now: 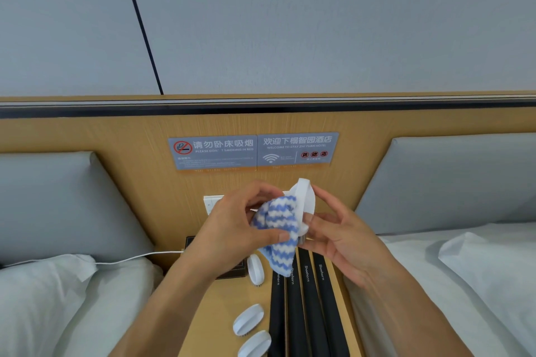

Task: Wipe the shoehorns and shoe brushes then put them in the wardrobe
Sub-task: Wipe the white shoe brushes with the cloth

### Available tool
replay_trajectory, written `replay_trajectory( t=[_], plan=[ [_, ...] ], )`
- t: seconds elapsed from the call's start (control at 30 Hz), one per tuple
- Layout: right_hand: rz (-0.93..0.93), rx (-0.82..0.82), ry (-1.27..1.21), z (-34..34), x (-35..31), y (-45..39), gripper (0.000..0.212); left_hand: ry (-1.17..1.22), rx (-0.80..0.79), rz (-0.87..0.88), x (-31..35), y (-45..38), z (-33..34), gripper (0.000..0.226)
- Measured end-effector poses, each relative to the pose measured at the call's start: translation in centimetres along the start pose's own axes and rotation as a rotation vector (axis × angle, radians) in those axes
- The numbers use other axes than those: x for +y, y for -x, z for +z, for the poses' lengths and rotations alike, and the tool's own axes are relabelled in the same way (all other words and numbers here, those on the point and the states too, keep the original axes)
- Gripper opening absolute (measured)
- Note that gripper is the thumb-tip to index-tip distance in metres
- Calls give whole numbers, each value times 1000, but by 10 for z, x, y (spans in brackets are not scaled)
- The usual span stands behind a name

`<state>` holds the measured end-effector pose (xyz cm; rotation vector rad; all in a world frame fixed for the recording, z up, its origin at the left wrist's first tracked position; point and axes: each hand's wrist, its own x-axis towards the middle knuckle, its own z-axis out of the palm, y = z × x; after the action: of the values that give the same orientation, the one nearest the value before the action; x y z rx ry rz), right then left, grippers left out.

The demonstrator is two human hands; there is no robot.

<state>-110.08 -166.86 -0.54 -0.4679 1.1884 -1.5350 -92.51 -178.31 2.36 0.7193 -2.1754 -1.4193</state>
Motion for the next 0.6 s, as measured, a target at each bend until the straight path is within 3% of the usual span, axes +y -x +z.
replay_trajectory(
  t=[0.2, 0.4, 0.6],
  plan=[
    [-80, 62, 128, 4, 1, -1, 57, -15, 159, 2, -2, 3, 15, 32],
    [-224, 161, 325, 12, 3, 1, 62, -7, 160, -9, -2, -1, 12, 25],
    [-410, 103, 653, 12, -9, -2, 73, 44, 154, -13, 10, -9, 2, 19]
  ],
)
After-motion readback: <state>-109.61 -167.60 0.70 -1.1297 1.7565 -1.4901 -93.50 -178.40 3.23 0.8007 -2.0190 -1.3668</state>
